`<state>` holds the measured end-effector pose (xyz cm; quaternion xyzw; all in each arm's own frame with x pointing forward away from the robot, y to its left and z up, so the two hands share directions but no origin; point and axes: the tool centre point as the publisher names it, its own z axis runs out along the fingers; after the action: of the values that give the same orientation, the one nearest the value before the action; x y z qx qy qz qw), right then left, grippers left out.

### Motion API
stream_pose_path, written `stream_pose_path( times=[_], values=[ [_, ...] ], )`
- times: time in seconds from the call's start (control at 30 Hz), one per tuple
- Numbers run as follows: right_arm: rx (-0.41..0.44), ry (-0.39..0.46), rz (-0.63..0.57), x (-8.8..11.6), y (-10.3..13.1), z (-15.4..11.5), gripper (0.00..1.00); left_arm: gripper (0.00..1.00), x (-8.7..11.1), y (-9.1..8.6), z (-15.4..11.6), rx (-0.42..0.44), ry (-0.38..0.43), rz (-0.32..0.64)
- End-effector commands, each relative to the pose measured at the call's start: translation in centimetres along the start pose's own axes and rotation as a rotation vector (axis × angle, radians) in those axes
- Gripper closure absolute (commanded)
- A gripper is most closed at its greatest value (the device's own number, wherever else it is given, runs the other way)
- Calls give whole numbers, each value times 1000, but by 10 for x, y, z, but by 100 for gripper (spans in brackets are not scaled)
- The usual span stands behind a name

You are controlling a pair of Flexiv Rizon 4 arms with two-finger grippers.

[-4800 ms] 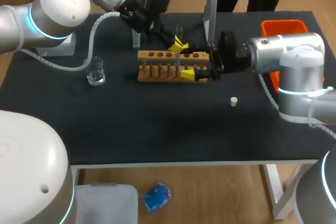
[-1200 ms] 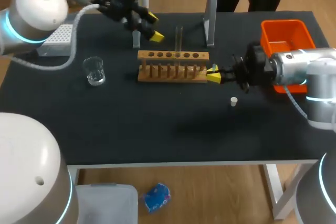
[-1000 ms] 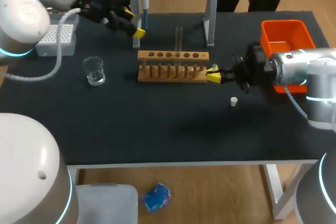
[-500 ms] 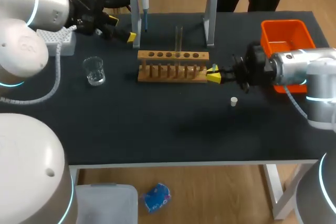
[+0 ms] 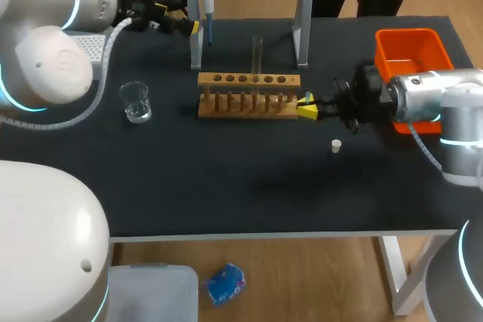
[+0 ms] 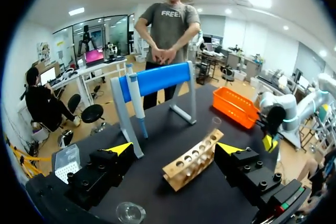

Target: Invert the test tube, pick up the pipette, mount the tip to pipette, aspirate from beaker and dispense into the tube, eject the tip, return the pipette, and cap with the stopper.

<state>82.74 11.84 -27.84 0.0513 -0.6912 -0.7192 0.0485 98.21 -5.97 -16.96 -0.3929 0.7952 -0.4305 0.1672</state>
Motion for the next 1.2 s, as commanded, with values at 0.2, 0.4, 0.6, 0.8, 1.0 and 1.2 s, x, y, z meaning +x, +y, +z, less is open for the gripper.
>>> stream_pose_path(
  times=[0.2,0.4,0.6,0.8,1.0,1.2],
  values=[
    [-1,3,-1,0,-1,-1,100,0,-11,-18,52,-45,-143,-88],
    [-1,3,-1,0,-1,-1,100,0,-11,-18,52,-45,-143,-88],
    [-1,3,-1,0,-1,-1,100,0,-11,-18,52,-45,-143,-88],
    [-1,3,-1,0,-1,-1,100,0,-14,-18,76,-32,-234,-120],
    [-1,3,-1,0,-1,-1,100,0,-25,-28,113,-1,-339,-124],
    [-1,3,-1,0,-1,-1,100,0,-36,-32,127,32,-416,-145]
  ],
)
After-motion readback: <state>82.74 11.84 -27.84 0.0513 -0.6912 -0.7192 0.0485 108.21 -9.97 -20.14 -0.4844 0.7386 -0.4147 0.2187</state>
